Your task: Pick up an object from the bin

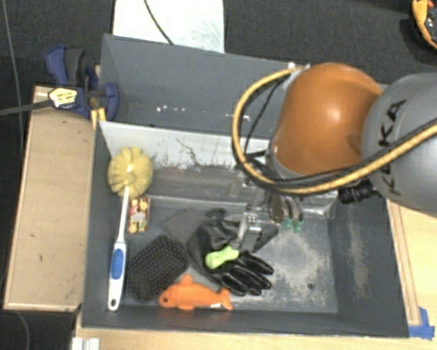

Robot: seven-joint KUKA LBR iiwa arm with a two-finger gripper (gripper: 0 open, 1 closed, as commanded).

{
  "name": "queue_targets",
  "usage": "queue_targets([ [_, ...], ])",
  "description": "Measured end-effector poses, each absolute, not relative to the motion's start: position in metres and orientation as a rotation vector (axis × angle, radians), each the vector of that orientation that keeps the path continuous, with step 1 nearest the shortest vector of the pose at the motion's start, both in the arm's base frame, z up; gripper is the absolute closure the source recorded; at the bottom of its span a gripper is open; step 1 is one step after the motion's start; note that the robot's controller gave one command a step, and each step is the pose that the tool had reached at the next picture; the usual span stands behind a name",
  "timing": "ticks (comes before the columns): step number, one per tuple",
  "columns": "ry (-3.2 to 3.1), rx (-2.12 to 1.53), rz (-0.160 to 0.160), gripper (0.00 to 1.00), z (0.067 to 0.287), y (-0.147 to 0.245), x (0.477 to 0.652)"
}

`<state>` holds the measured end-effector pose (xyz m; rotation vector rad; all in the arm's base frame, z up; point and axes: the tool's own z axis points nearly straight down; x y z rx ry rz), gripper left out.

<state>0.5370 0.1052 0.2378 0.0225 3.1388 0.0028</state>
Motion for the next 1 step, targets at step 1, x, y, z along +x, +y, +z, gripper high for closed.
queue_targets([
  [1, 3.139, 0.093, 0.005, 0.0, 0.1852, 0.1314, 0.5317],
])
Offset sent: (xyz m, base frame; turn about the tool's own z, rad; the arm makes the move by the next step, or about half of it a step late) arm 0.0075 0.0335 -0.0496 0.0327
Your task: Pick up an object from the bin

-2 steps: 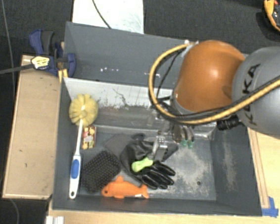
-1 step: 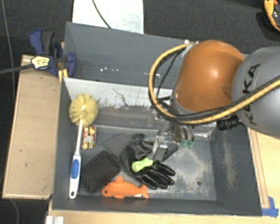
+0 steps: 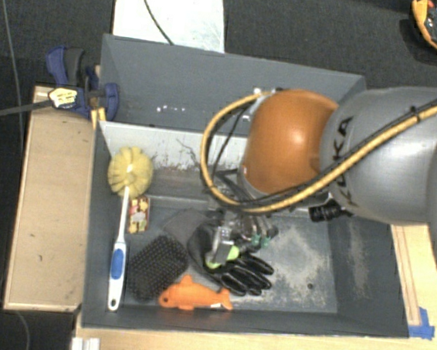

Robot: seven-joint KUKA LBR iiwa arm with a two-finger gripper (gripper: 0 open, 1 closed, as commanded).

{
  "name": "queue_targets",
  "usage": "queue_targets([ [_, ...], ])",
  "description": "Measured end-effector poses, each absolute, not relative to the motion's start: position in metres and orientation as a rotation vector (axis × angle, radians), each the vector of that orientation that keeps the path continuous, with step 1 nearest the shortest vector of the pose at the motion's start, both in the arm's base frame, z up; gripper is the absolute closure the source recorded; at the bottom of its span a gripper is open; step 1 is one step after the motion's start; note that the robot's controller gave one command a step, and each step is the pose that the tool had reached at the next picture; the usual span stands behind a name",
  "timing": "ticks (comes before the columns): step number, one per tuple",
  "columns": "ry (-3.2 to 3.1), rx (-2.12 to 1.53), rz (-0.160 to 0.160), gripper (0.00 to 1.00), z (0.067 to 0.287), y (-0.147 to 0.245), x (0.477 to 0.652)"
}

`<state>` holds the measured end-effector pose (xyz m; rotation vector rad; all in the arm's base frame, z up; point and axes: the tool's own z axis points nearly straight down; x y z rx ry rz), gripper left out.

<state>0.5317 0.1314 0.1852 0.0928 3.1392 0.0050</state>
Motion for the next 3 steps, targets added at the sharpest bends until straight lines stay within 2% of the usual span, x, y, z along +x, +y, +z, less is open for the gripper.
queue_targets([
  [1, 3.141, 0.091, 0.005, 0.0, 0.185, 0.132, 0.532],
  [2, 3.139, -0.036, 0.006, 0.0, 0.114, 0.116, 0.571],
  [3, 3.141, 0.109, 0.005, 0.0, 0.157, 0.087, 0.533],
])
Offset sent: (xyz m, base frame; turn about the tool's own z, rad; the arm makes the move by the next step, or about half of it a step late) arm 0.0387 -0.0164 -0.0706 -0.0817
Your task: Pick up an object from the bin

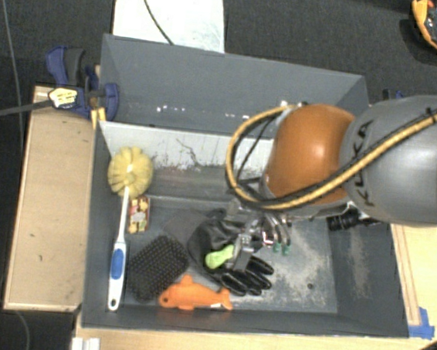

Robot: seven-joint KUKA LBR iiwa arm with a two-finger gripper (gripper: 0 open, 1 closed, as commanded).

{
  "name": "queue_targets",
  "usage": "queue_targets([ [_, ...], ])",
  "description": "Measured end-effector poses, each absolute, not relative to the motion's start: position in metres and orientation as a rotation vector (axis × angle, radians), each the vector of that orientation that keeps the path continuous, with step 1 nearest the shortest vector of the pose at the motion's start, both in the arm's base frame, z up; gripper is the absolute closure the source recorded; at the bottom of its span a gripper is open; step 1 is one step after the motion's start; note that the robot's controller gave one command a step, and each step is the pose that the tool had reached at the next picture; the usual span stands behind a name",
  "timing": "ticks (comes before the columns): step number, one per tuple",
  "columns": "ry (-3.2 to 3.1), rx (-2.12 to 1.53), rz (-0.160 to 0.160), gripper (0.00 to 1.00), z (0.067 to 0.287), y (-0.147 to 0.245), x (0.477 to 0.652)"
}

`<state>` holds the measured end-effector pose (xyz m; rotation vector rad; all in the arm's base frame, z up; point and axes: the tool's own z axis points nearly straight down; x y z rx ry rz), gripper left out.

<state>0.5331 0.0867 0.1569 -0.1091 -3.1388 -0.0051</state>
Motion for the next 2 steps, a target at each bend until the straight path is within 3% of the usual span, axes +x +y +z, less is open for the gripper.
queue_targets([
  [1, -3.141, 0.004, -0.006, 0.0, 0.082, 0.072, 0.573],
  [2, -3.141, -0.14, -0.007, 0.0, 0.102, 0.091, 0.542],
])
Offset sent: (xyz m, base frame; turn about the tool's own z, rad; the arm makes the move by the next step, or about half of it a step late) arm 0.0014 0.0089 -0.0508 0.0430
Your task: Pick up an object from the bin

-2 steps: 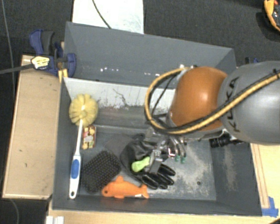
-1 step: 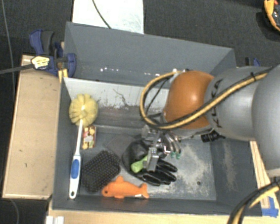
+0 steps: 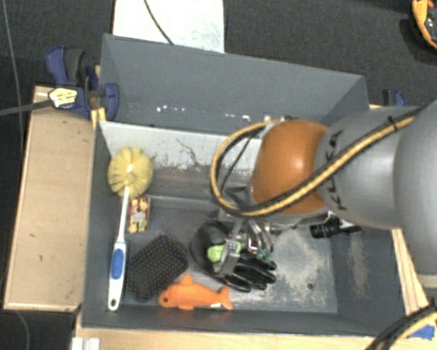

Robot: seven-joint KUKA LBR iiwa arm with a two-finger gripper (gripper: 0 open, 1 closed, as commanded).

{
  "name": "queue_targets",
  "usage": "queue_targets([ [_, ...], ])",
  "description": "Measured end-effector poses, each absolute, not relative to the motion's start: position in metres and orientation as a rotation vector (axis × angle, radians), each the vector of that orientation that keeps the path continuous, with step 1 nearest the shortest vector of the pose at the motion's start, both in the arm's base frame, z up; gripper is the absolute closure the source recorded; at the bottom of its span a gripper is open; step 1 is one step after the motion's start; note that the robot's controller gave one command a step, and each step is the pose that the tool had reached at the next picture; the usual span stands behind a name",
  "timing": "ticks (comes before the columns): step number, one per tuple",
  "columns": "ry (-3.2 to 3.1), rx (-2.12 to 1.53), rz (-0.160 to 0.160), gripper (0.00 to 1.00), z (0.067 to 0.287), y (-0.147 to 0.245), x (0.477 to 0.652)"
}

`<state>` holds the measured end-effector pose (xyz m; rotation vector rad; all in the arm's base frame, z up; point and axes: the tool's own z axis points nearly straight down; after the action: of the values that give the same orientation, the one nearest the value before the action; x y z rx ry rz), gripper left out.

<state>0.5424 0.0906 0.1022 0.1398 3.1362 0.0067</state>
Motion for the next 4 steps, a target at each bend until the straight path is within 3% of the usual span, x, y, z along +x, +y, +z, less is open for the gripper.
queue_targets([
  [1, 3.138, -0.032, 0.005, 0.0, 0.085, 0.053, 0.569],
  [2, 3.14, -0.017, 0.002, 0.0, 0.086, 0.053, 0.567],
  [3, 3.137, -0.016, 0.004, 0.0, 0.1, 0.085, 0.584],
  [4, 3.133, 0.042, 0.004, 0.0, 0.073, 0.066, 0.571],
])
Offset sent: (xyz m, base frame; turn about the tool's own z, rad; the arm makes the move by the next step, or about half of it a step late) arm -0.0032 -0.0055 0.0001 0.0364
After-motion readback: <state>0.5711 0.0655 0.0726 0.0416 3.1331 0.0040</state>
